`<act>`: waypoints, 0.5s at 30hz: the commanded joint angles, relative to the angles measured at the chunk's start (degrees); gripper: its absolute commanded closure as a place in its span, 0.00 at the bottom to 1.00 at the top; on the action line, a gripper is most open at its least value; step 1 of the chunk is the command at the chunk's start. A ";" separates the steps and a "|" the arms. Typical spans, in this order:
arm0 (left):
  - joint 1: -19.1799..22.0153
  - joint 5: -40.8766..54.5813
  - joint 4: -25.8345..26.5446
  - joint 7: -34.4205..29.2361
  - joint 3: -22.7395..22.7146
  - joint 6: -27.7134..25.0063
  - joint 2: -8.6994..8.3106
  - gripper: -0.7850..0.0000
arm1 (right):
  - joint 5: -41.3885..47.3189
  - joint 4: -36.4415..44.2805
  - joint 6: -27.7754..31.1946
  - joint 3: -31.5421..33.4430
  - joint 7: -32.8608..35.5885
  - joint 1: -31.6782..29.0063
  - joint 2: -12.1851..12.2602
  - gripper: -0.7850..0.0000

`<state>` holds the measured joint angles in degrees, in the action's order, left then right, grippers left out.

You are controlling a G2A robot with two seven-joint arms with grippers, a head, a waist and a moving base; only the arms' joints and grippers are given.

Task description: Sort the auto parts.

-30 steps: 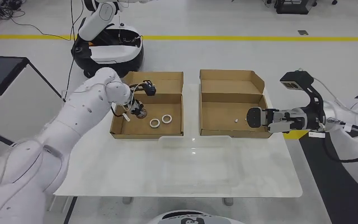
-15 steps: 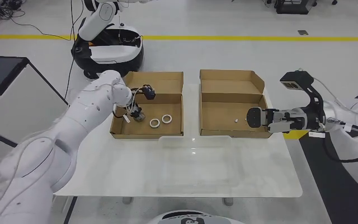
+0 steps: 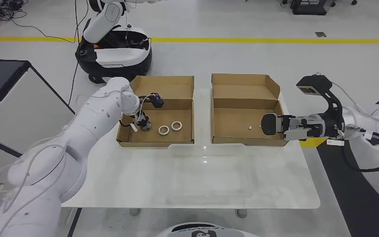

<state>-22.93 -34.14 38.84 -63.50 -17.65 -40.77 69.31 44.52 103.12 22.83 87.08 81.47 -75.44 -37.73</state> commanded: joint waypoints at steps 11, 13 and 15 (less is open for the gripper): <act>1.66 0.98 1.78 0.09 -2.81 1.01 -1.03 0.00 | 0.00 0.00 0.00 0.00 0.00 0.00 0.00 0.00; 1.77 1.81 3.30 0.43 -4.21 1.14 -1.98 0.00 | 0.00 0.00 0.00 0.00 0.00 0.00 0.00 0.00; 1.65 2.60 5.76 0.45 -5.83 1.22 -3.23 0.00 | 0.00 0.00 0.00 0.00 0.00 0.00 0.00 0.00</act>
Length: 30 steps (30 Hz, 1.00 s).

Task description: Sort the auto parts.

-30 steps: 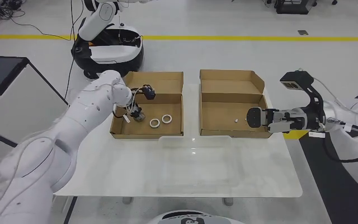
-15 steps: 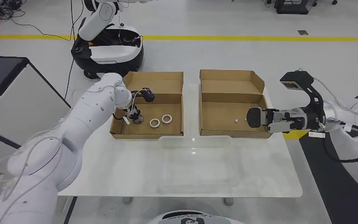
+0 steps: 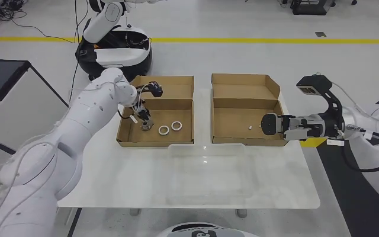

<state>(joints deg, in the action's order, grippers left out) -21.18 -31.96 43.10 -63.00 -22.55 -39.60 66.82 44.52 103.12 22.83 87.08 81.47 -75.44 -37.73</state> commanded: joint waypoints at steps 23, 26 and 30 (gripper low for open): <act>-39.86 23.63 65.15 1.28 -46.61 -0.76 -22.85 0.00 | 0.00 0.00 0.00 0.00 0.00 0.00 0.00 0.00; -44.79 27.32 68.49 3.54 -52.61 -2.60 -23.94 0.00 | 0.00 0.00 0.00 0.00 0.00 0.00 0.00 0.00; -51.24 33.27 71.69 5.10 -60.24 -5.85 -25.15 0.00 | 0.00 0.00 0.00 0.00 0.00 0.00 0.00 0.00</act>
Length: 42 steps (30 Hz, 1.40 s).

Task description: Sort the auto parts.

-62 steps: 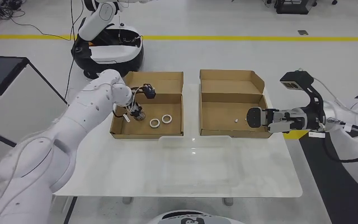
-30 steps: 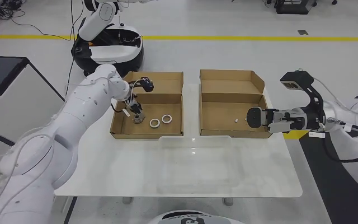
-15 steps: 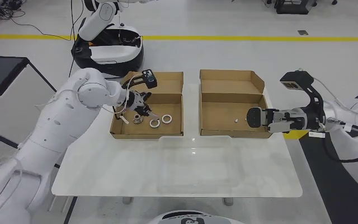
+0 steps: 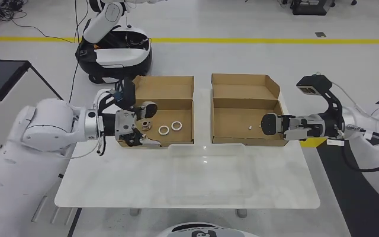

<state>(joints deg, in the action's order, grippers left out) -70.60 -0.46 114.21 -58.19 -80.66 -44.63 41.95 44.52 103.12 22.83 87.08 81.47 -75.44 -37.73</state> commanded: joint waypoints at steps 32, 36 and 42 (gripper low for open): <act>-6.23 5.48 1.90 1.05 -7.18 -2.51 -1.06 0.00 | 0.00 0.00 0.00 0.00 0.00 0.00 0.00 0.00; -6.23 5.48 1.90 1.05 -7.18 -2.51 -1.06 0.00 | 0.00 0.00 0.00 0.00 0.00 0.00 0.00 0.00; -6.23 5.48 1.90 1.05 -7.18 -2.51 -1.06 0.00 | 0.00 0.00 0.00 0.00 0.00 0.00 0.00 0.00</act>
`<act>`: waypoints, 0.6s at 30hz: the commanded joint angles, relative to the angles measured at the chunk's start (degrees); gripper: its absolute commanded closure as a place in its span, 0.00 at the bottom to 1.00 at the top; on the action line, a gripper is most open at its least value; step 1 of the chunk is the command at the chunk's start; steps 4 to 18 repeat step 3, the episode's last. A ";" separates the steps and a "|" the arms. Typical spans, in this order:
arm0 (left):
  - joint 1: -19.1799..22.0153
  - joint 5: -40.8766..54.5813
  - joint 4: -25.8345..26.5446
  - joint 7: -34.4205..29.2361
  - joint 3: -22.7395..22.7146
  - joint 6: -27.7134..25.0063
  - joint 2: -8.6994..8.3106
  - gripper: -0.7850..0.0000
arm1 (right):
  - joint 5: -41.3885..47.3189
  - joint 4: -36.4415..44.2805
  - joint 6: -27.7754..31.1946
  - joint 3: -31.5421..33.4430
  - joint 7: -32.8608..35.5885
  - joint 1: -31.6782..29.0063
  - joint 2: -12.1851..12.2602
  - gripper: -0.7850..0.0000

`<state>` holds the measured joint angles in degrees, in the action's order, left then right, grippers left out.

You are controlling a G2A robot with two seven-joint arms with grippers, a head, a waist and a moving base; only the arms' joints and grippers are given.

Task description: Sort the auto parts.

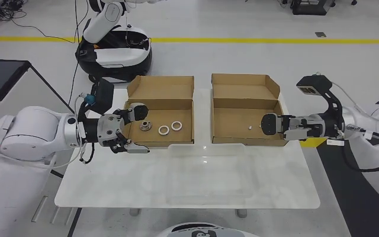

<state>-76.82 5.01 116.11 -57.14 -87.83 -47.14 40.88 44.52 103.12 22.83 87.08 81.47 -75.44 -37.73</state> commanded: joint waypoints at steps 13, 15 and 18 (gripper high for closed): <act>0.00 0.00 0.00 0.00 0.00 0.00 0.00 0.00 | 0.00 0.00 0.00 0.00 0.00 0.00 0.00 0.00; 0.00 0.00 0.00 0.00 0.00 0.00 0.00 0.00 | 0.00 0.00 0.00 0.00 0.00 0.00 0.00 0.00; 0.00 0.00 0.00 0.00 0.00 0.00 0.00 0.00 | 0.00 0.00 0.00 0.00 0.00 0.00 0.00 0.00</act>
